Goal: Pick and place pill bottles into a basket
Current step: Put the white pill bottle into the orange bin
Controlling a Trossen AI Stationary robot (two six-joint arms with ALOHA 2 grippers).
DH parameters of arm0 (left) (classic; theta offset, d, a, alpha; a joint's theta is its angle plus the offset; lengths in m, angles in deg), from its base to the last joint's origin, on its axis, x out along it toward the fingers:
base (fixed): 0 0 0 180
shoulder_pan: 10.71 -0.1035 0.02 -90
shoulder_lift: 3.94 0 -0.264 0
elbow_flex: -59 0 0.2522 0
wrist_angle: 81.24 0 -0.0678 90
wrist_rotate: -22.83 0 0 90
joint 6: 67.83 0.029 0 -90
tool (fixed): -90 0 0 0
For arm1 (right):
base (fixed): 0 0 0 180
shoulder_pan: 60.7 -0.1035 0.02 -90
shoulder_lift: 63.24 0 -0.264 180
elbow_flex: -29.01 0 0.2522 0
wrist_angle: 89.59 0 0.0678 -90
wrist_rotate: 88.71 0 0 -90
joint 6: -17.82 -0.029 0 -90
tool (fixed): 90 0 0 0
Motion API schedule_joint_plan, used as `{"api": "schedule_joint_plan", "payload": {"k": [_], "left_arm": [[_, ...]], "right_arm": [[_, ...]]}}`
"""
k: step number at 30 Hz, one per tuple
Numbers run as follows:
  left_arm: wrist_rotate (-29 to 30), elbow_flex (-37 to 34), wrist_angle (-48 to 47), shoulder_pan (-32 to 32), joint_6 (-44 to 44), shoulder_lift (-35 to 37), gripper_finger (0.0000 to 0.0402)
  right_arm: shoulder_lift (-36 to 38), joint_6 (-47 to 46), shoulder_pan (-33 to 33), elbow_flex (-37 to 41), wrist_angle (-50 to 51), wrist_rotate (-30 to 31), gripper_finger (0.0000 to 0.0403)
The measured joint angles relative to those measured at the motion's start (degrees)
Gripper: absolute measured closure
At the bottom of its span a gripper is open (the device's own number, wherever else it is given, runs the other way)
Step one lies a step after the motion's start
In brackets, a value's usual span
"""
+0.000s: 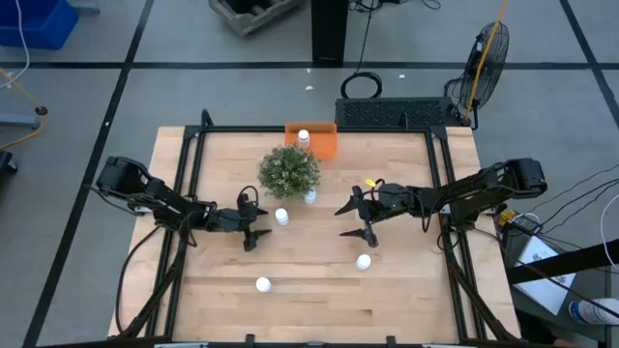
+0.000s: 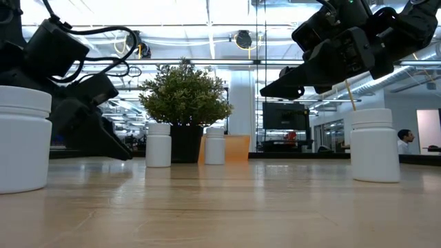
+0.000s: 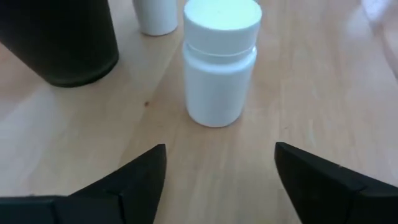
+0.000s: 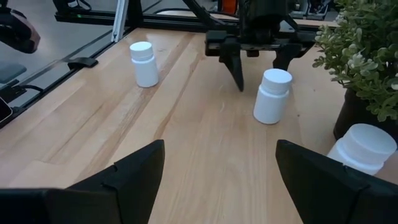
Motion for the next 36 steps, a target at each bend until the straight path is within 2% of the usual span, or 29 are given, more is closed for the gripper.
{"api": "schedule_joint_plan", "payload": {"k": [7, 24, 28, 36], "left_arm": [[1.6, 0.0, -0.1, 0.1, -1.8, 0.0, 0.0052], [3.0, 0.9, 2.7, 0.1, 0.6, -0.1, 0.005], [2.7, 2.0, 2.8, 0.1, 1.6, -1.9, 0.005], [2.7, 5.7, 4.4, 0.1, 1.9, -10.3, 0.005]], "right_arm": [[0.0, 0.4, 0.0, 0.0, 0.0, 0.1, 0.0106], [0.0, 0.4, 0.0, 0.0, 0.0, 0.1, 0.0106], [0.0, 0.2, 0.0, 0.0, 0.0, 0.0, 0.0106], [0.0, 0.2, 0.0, 0.0, -0.5, 0.0, 0.0106]]}}
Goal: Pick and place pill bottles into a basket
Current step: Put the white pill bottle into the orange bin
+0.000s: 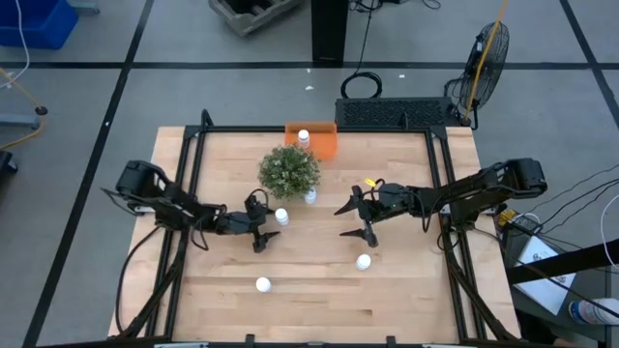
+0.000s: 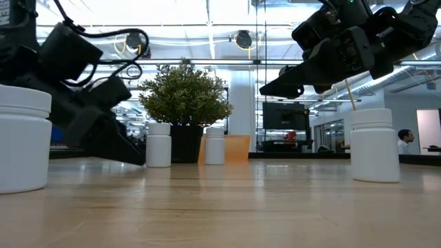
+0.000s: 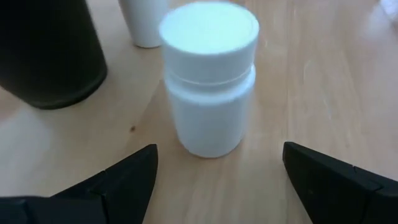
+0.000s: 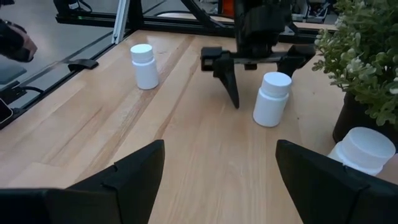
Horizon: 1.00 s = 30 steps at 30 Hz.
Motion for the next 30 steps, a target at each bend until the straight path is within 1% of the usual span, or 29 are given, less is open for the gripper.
{"api": "schedule_joint_plan", "payload": {"k": [5, 10, 21, 24, 30], "left_arm": [[0.3, 3.3, 1.1, -0.4, 0.9, -4.5, 0.005], [-0.4, 4.7, 2.5, -1.5, 0.6, -6.8, 0.005], [-1.2, 4.7, 3.4, -2.6, 1.1, -7.1, 0.0053], [-0.8, 4.7, 3.5, -2.6, 0.7, -7.1, 0.0077], [0.7, 4.6, 4.6, -2.7, -0.6, -7.2, 0.0167]], "right_arm": [[0.0, -0.3, 0.0, 0.0, 0.0, 0.0, 0.0106], [0.0, -0.5, 0.0, 0.0, 0.0, -0.1, 0.0106], [0.0, -0.5, -0.2, 0.0, 0.1, -0.2, 0.0106], [0.0, -0.5, -0.2, 0.0, 0.1, -0.2, 0.0106], [0.0, -0.5, -0.2, 0.0, 0.1, -0.3, 0.0106]]}}
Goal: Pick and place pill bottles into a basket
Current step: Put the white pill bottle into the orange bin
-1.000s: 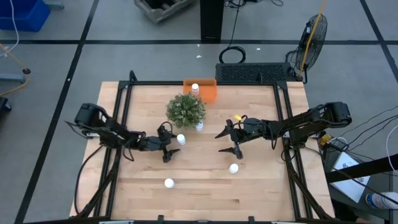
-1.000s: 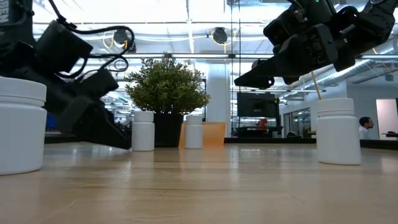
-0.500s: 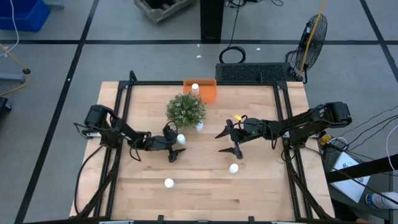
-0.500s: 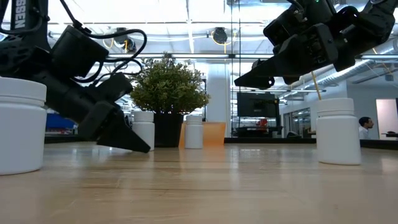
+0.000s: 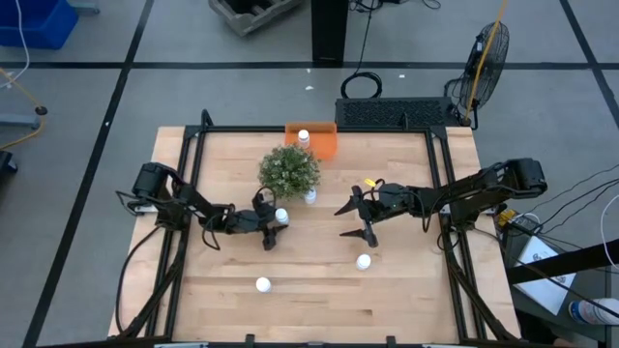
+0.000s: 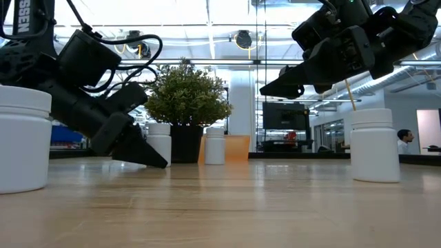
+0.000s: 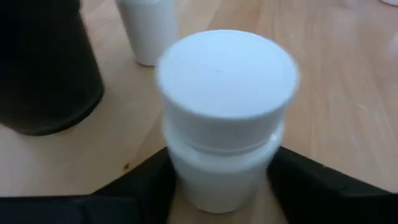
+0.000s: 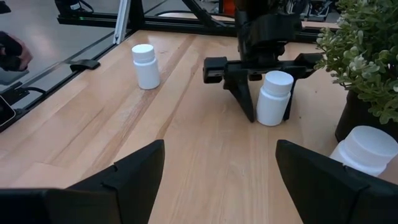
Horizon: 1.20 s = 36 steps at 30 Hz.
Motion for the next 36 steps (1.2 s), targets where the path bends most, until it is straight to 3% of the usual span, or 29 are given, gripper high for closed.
{"api": "schedule_joint_plan", "payload": {"k": [3, 8, 12, 15, 18, 21, 27, 31, 36], "left_arm": [[0.2, 0.3, 0.1, 0.0, -2.1, 0.0, 0.0215], [-2.6, 2.6, 0.3, 1.0, -2.7, 0.0, 0.0217], [-6.4, 6.3, -0.5, 2.5, -2.6, 0.0, 0.0217], [-7.9, 10.7, -6.7, 3.5, -2.9, 0.0, 0.0217], [-7.9, 16.4, -16.5, 4.3, -2.9, 0.0, 0.0217], [-7.9, 21.5, -24.3, 4.5, -2.4, 0.0, 0.0217], [-10.2, 29.0, -29.8, 3.4, 1.3, 0.0, 0.0217], [-12.3, 35.3, -38.9, 0.9, 2.1, 0.1, 0.0217], [-13.3, 43.0, -49.8, -1.1, 5.5, 0.1, 0.0217]], "right_arm": [[0.0, 0.0, 0.0, 0.0, 0.0, 0.0, 0.0106], [0.0, -1.0, 0.0, 0.0, 0.0, -0.8, 0.0106], [0.2, -4.5, 0.0, -0.2, -1.2, -6.1, 0.0106], [1.4, -5.7, 0.0, -1.9, 0.9, -9.0, 0.0106], [3.6, -3.1, 0.0, -5.8, 9.6, -8.9, 0.0106], [5.9, 1.0, 0.0, -12.3, 24.4, -8.0, 0.0106], [7.7, 8.0, 0.0, -28.7, 52.0, 0.2, 0.0106], [7.8, 8.9, 0.0, -36.2, 60.2, 0.3, 0.0106], [7.7, 6.7, 0.0, -38.0, 65.3, 0.3, 0.0106]]}}
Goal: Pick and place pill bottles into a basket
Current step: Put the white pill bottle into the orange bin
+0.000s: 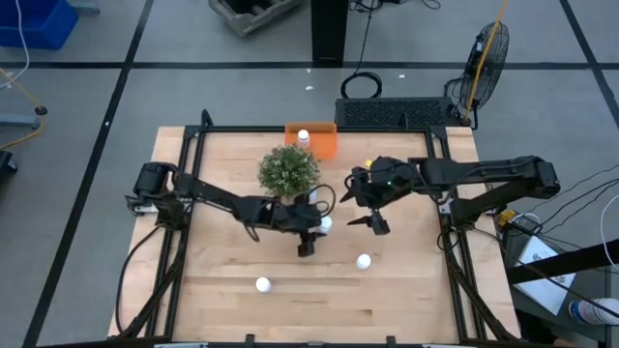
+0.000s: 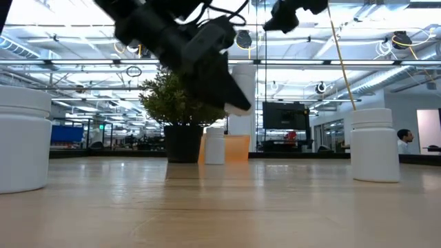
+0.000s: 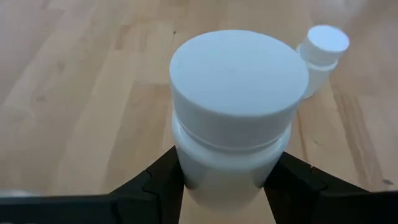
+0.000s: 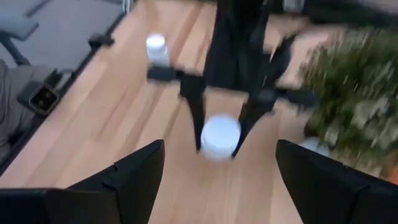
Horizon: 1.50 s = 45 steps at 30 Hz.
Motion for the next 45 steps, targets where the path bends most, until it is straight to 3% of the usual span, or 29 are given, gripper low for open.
{"api": "schedule_joint_plan", "payload": {"k": [5, 11, 26, 45], "left_arm": [[-1.7, 6.4, -9.0, -1.2, 2.7, 0.0, 0.0217], [-2.2, 9.8, -11.7, -1.9, 4.5, 0.0, 0.0217], [-1.4, 9.9, -11.5, -4.1, 2.4, 0.0, 0.0217], [-1.5, 9.9, -9.7, -4.0, 4.9, 0.3, 0.0217]], "right_arm": [[-1.4, -0.7, 0.0, 0.0, 2.0, 0.1, 0.0106], [-3.3, 1.9, 0.0, 0.1, 1.2, 0.2, 0.0106], [-4.8, 5.5, 0.4, 0.0, -7.8, 0.1, 0.0106], [-7.7, 5.7, 1.9, 0.1, -8.2, -0.3, 0.0106]]}}
